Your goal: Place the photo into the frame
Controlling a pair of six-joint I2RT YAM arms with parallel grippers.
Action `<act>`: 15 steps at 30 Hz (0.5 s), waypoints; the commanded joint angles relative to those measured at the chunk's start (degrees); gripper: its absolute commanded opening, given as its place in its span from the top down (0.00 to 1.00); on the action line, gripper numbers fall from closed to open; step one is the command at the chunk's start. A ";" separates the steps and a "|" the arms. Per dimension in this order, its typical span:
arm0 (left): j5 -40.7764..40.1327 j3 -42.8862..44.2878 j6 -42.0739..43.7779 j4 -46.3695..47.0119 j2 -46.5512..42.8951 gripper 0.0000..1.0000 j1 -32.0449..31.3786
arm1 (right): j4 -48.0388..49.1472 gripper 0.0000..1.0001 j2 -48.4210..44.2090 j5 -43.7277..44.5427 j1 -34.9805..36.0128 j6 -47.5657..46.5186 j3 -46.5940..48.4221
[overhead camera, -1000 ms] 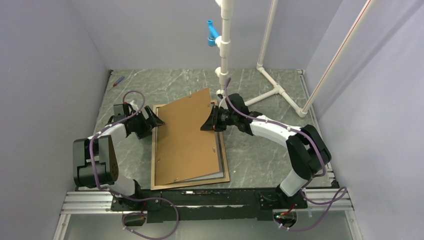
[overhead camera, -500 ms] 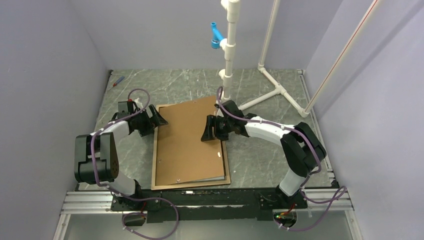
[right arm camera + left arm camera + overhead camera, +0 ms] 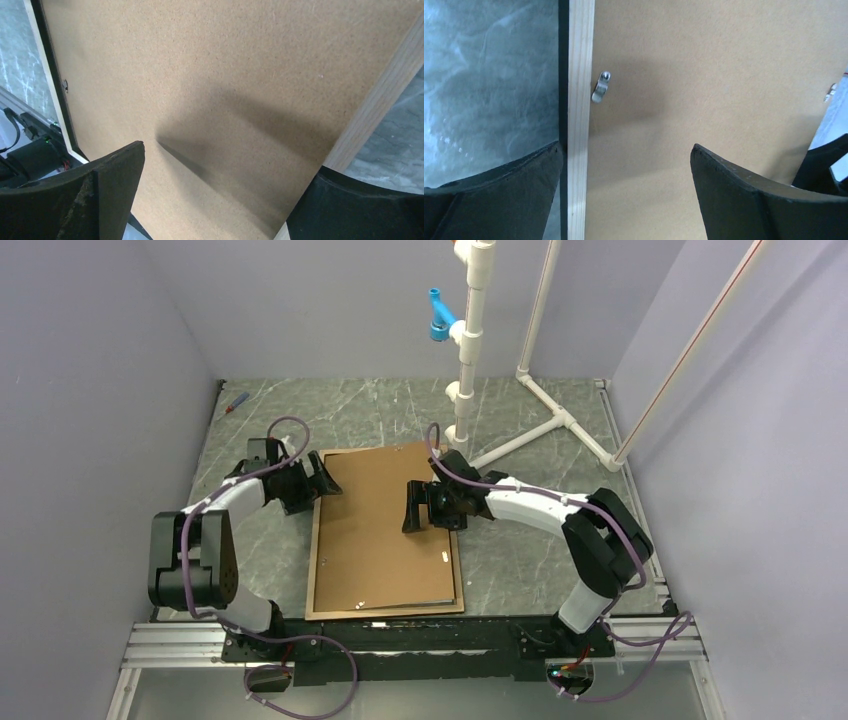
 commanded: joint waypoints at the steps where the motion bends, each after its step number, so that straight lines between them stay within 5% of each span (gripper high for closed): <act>1: -6.67 2.43 0.49 -7.70 -5.54 0.00 -0.96 | -1.76 0.00 -3.34 4.37 1.33 -0.36 2.40; 8: -20.51 4.99 1.02 -18.03 -13.72 0.01 -1.05 | -7.16 0.00 -2.33 11.11 3.40 -0.61 4.83; 15: -22.47 5.94 1.97 -24.57 -21.13 0.01 -1.65 | -12.94 0.00 -0.85 17.95 5.97 -0.97 8.23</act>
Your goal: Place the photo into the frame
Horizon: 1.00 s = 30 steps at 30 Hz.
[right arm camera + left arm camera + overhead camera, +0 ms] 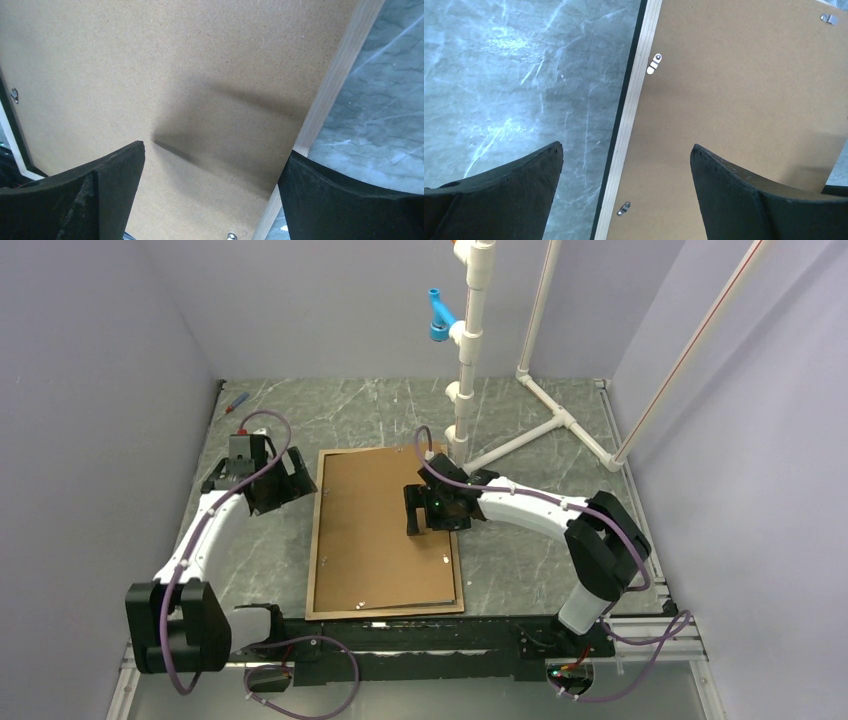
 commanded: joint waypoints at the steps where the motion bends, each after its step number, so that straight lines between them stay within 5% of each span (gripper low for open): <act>1: -2.51 1.80 1.15 -5.46 -4.56 0.01 -0.55 | -3.78 0.00 -0.19 6.56 1.82 -0.85 4.56; 15: -1.14 -1.39 0.44 -7.90 -10.31 0.01 -6.19 | -9.07 0.00 6.04 10.00 4.07 -2.82 10.50; 30: -2.76 -4.51 -1.72 -7.36 -10.29 0.00 -10.98 | -12.37 0.00 2.08 12.07 4.44 -1.90 11.48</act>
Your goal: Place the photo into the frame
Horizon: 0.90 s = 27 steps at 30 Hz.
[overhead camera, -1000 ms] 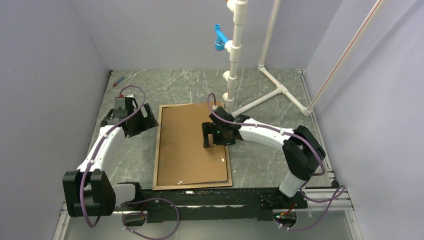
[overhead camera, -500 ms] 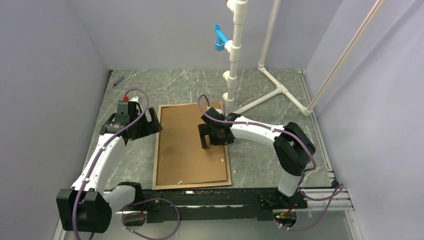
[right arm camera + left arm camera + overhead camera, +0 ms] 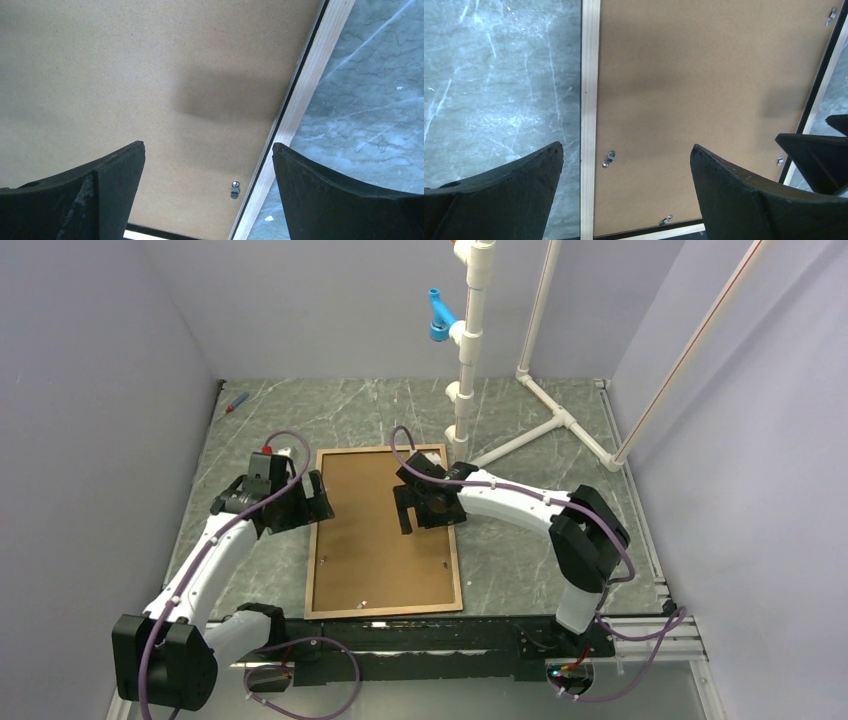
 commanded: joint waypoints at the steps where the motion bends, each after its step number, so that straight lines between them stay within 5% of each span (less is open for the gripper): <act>1: -1.65 -0.28 -0.85 0.43 -0.28 0.01 -2.10 | -0.58 0.00 -4.77 0.88 -0.05 0.15 0.08; 10: -1.92 -2.78 -1.52 2.01 0.68 0.08 -8.33 | 4.40 0.00 -12.91 -5.00 -2.81 1.99 -10.24; 20: -17.94 -5.12 -12.51 -8.56 0.38 0.07 -17.64 | 7.09 0.01 -18.85 -8.70 -4.37 3.13 -22.48; 27: -19.42 -9.06 -15.99 -7.05 3.61 0.07 -18.75 | 9.33 0.09 -18.65 -11.20 -4.29 3.33 -25.87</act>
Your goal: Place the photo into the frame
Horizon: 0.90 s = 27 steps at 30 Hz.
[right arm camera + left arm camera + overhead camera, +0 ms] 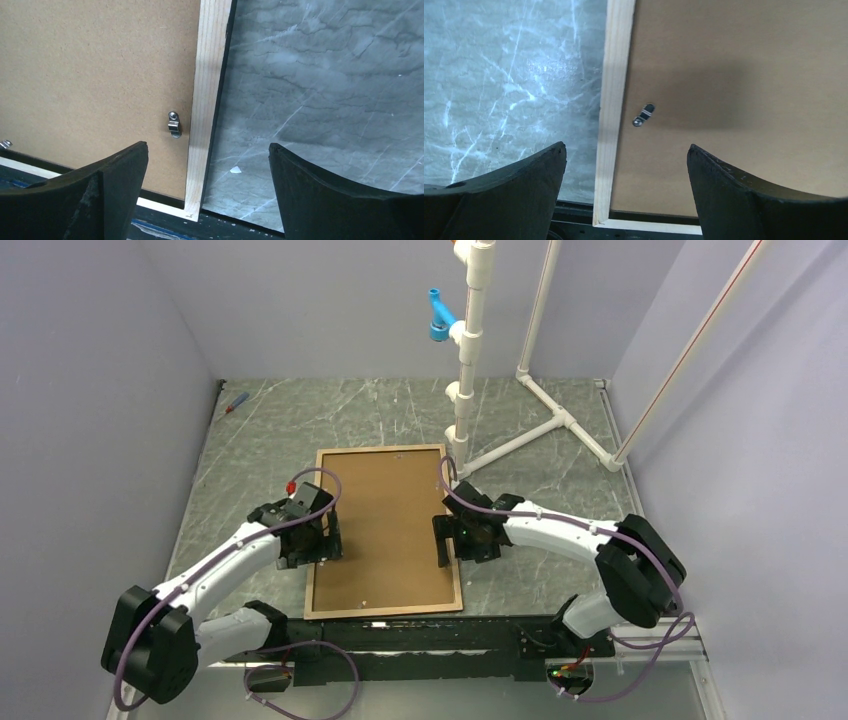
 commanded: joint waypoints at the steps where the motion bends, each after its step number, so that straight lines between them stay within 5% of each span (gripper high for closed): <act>1: -2.37 -2.28 -3.21 1.13 2.57 0.07 -0.32 | 4.13 0.11 -0.81 -2.08 0.09 0.64 -0.57; 13: -0.90 -3.25 -2.02 4.12 4.27 0.08 -0.31 | 0.21 0.31 8.30 5.44 3.48 -0.83 6.11; 21: 0.79 -3.54 -2.17 4.75 2.33 0.08 -0.33 | -3.93 0.74 10.78 10.48 5.75 -0.60 8.54; 27: 1.89 -2.63 -2.17 5.04 1.84 0.08 -0.33 | -5.27 0.83 10.30 11.19 5.95 -0.93 9.24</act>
